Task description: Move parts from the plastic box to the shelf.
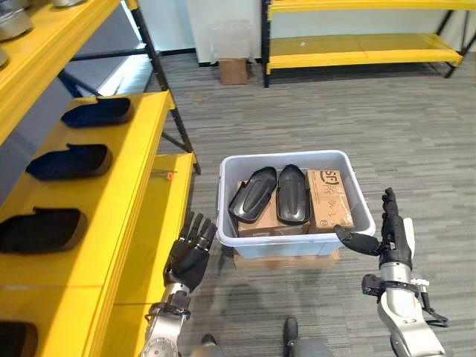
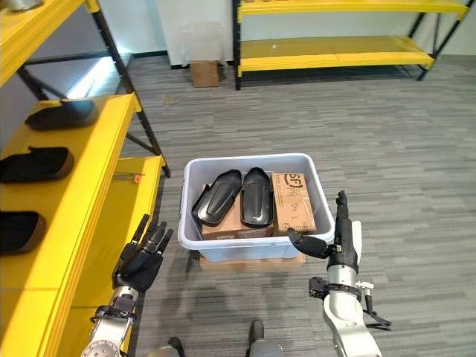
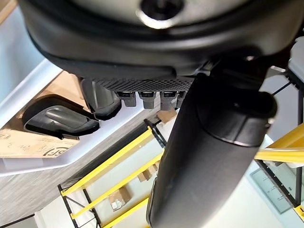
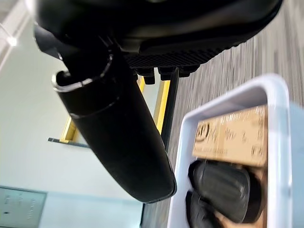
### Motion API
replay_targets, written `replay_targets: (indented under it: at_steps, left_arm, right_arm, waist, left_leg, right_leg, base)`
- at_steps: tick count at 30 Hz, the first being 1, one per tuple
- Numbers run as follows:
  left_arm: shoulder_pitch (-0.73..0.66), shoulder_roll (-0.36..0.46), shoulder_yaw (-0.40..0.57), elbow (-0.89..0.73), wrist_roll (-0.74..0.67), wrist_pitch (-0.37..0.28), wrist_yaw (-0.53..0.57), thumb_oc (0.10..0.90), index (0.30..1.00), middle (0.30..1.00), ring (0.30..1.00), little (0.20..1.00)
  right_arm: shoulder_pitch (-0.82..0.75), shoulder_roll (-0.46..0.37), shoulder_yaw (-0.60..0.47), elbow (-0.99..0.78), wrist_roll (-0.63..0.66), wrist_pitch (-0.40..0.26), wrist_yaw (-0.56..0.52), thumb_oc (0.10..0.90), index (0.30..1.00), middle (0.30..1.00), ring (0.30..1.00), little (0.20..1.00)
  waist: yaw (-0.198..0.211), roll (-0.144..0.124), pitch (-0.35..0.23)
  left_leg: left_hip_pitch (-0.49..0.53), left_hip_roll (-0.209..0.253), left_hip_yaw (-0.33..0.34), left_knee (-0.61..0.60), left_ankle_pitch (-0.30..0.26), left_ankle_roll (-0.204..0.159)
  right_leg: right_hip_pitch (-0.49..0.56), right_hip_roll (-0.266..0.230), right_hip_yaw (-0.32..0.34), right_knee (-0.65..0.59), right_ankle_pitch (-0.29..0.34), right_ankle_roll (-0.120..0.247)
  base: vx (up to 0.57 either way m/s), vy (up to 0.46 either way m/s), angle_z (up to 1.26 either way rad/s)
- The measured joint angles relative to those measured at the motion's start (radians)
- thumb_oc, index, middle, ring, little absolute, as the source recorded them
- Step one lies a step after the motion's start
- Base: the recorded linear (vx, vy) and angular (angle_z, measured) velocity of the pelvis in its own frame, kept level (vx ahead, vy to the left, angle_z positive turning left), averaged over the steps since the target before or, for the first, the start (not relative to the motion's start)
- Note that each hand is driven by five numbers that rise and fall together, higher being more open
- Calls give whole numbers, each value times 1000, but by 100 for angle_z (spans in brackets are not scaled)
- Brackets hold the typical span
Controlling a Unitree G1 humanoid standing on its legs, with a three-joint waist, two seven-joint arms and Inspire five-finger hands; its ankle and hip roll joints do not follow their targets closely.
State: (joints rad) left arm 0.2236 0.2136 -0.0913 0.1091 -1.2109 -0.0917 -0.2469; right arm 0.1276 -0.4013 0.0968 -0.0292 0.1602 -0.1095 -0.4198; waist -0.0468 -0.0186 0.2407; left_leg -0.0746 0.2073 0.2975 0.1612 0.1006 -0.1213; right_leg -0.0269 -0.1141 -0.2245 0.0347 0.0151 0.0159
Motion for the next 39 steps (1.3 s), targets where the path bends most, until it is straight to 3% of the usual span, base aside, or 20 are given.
replay_targets:
  at_steps: [2, 3, 4, 5, 6, 7, 8, 11, 13, 16, 19, 28, 34, 36, 39]
  left_arm:
    - [-19, 0, -44, 0, 9, 5, 1, 900, 1000, 1000, 1000, 1000]
    - [-30, 1, -62, -1, 9, 5, 2, 900, 1000, 1000, 1000, 1000]
    - [-31, -2, -70, 0, 9, 4, 3, 900, 1000, 1000, 1000, 1000]
    - [8, -4, -65, 15, 5, -2, 3, 900, 1000, 1000, 1000, 1000]
    - [19, -5, -64, 24, 4, -2, 3, 900, 1000, 1000, 1000, 1000]
    - [28, -7, -63, 26, 4, -1, 2, 900, 1000, 1000, 1000, 1000]
    - [29, -3, -50, 30, 4, -2, 2, 900, 1000, 1000, 1000, 1000]
    - [27, 12, 17, 20, 4, -16, 2, 900, 1000, 1000, 1000, 1000]
    - [29, 38, 49, -2, 5, -26, 2, 900, 1000, 1000, 1000, 1000]
    - [33, 46, 52, -9, 5, -26, 2, 900, 1000, 1000, 1000, 1000]
    - [40, 41, 35, -16, 6, -20, 2, 900, 1000, 1000, 1000, 1000]
    - [60, 39, 5, -28, 9, -13, -6, 900, 1000, 1000, 1000, 1000]
    - [64, 31, 5, -15, 8, 3, -30, 900, 1000, 1000, 1000, 1000]
    - [63, 6, 24, 39, 6, 2, -66, 900, 1000, 1000, 1000, 1000]
    - [65, 6, 28, 69, 7, 3, -71, 900, 1000, 1000, 1000, 1000]
  right_arm:
    - [-11, 0, 4, 0, 0, 5, -8, 900, 1000, 1000, 1000, 1000]
    - [-12, 0, 5, -1, 0, 4, -8, 900, 1000, 1000, 1000, 1000]
    - [-10, -5, 11, -1, 0, 4, -4, 900, 1000, 1000, 1000, 1000]
    - [-25, -35, 37, -10, 0, 4, 44, 900, 1000, 1000, 1000, 1000]
    - [-21, -51, 34, -19, 0, 4, 51, 900, 1000, 1000, 1000, 1000]
    - [-12, -73, 23, -34, 0, 4, 51, 900, 1000, 1000, 1000, 1000]
    - [-8, -75, 20, -36, 0, 5, 51, 900, 1000, 1000, 1000, 1000]
    - [41, -54, 18, -51, 0, 5, 53, 900, 1000, 1000, 1000, 1000]
    - [56, 3, 28, -51, 0, 5, 50, 900, 1000, 1000, 1000, 1000]
    - [34, 4, 72, -52, -3, 6, 49, 900, 1000, 1000, 1000, 1000]
    - [-8, 4, 83, -52, -34, 7, 43, 900, 1000, 1000, 1000, 1000]
    - [-48, -18, 71, -53, -101, 6, 4, 900, 1000, 1000, 1000, 1000]
    - [-142, -131, 60, -56, -172, 6, -4, 900, 1000, 1000, 1000, 1000]
    - [-254, -179, 5, -90, -189, 25, -9, 900, 1000, 1000, 1000, 1000]
    - [-343, -186, -21, -127, -193, 30, -17, 900, 1000, 1000, 1000, 1000]
  waist:
    - [-12, 11, 4]
    - [-12, 14, 13]
    - [-6, -2, 29]
    - [36, 4, 40]
    - [23, 19, 41]
    - [5, 61, 36]
    - [3, 61, 41]
    - [0, 5, 32]
    - [8, -32, 28]
    - [33, -31, 28]
    - [52, -29, 27]
    - [53, -14, 19]
    - [67, 26, -4]
    - [81, 38, -11]
    - [98, 39, -12]
  left_leg:
    - [13, -33, -6, -227, 1, -15]
    - [-2, -20, -24, -251, 8, -29]
    - [-12, -15, -94, -251, 7, -31]
    - [33, -11, -183, -250, -9, -12]
    - [55, -12, -156, -250, -15, -3]
    - [82, -15, -141, -250, -42, 12]
    - [92, -20, -149, -250, 9, 9]
    - [94, -71, -126, -250, 20, 28]
    - [92, -108, -135, -249, 17, 57]
    - [91, -115, -144, -245, 27, 60]
    - [91, -103, -156, -245, 28, 58]
    - [89, -77, -177, -246, 31, 43]
    - [85, -71, -188, -246, 29, 38]
    - [80, -70, -202, -245, 40, 44]
    - [80, -70, -207, -245, 45, 37]
  right_leg:
    - [9, 14, 11, -39, 26, -3]
    - [31, 16, 26, -60, 51, 3]
    - [47, 14, 39, -77, 63, 9]
    - [64, 10, 137, -107, 69, 21]
    - [82, 11, 137, -119, 70, 22]
    - [100, 20, 136, -127, 75, 38]
    - [104, 15, 148, -127, 77, 61]
    - [108, -38, 106, -121, 63, 75]
    - [114, -74, 97, -120, 79, 106]
    - [123, -76, 78, -120, 71, 127]
    - [128, -61, 70, -121, 65, 127]
    - [141, -35, 48, -121, 52, 118]
    - [142, -27, 40, -122, 52, 118]
    - [146, -24, 25, -121, 54, 109]
    - [149, -22, 21, -121, 54, 109]
  base:
    - [333, 373, 23]
    - [319, 429, 15]
    - [281, 356, -118]
    - [237, 280, -141]
    - [177, 156, -152]
    - [113, 77, -58]
    - [106, 47, -57]
    - [87, 29, -22]
    - [28, -6, 20]
    - [-1, -30, 18]
    - [0, -41, 10]
    - [2, -51, 6]
    - [44, -27, 3]
    - [65, -22, 18]
    - [44, -11, 6]
